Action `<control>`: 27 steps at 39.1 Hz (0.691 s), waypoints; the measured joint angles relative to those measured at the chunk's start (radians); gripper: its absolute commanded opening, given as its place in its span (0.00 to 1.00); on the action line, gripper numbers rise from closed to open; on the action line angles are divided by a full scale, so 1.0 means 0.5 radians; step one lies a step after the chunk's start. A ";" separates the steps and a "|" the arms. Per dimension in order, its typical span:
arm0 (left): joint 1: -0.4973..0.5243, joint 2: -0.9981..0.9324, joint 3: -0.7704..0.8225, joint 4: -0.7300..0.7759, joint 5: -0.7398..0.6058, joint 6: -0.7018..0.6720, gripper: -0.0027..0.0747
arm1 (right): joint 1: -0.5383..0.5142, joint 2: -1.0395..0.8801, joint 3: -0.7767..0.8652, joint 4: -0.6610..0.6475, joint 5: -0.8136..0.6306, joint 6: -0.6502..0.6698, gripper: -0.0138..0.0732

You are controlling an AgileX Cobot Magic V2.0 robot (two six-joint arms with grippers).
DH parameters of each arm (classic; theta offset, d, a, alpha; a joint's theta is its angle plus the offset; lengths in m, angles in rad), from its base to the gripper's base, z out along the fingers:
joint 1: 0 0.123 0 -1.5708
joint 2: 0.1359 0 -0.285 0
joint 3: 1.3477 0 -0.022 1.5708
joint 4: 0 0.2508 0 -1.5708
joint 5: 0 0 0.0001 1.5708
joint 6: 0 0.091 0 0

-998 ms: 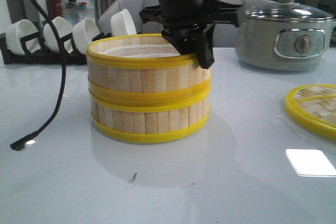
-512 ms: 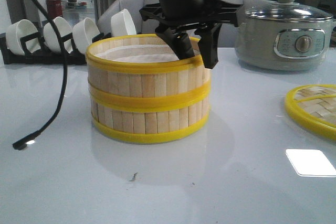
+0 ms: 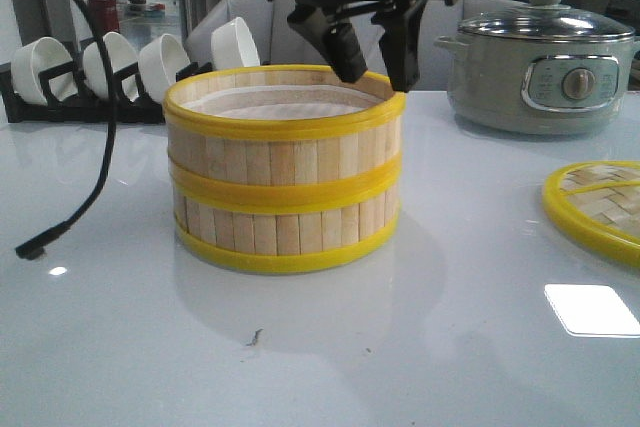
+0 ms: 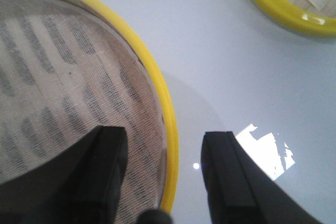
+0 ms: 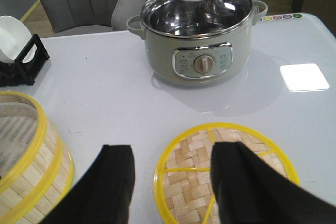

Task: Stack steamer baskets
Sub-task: 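Open the left gripper and raise it away from the stack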

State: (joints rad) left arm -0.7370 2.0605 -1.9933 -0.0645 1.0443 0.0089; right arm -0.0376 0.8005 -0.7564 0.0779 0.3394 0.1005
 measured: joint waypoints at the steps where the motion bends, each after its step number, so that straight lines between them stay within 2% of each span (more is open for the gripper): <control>1: 0.000 -0.010 -0.011 0.012 0.013 0.000 0.45 | 0.000 0.005 0.000 0.000 0.000 0.000 0.67; 2: 0.000 -0.012 -0.027 0.034 0.029 0.000 0.38 | 0.000 0.008 0.000 0.000 0.000 0.000 0.67; 4: 0.000 -0.021 -0.056 0.087 0.075 0.022 0.17 | 0.000 0.018 0.000 0.000 0.004 0.000 0.67; 5: 0.000 -0.021 -0.072 0.129 0.102 0.038 0.12 | 0.000 0.023 0.000 0.000 0.004 0.000 0.67; 7: 0.005 -0.025 -0.092 0.186 0.135 0.055 0.19 | 0.000 0.037 0.000 0.000 0.012 0.000 0.67; 10: 0.039 -0.046 -0.096 0.240 0.159 0.073 0.15 | 0.000 0.059 0.000 0.000 0.031 0.000 0.67; 15: 0.168 -0.137 -0.096 0.249 0.172 0.069 0.15 | 0.000 0.089 0.000 0.000 0.041 0.000 0.67; 27: 0.722 -0.597 -0.102 -0.059 0.167 0.058 0.15 | 0.010 0.118 0.000 0.054 0.038 0.000 0.67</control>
State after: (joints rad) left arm -0.3759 1.7620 -2.0445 -0.0939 1.1278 0.0380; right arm -0.0324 0.8597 -0.7564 0.1051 0.3584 0.1005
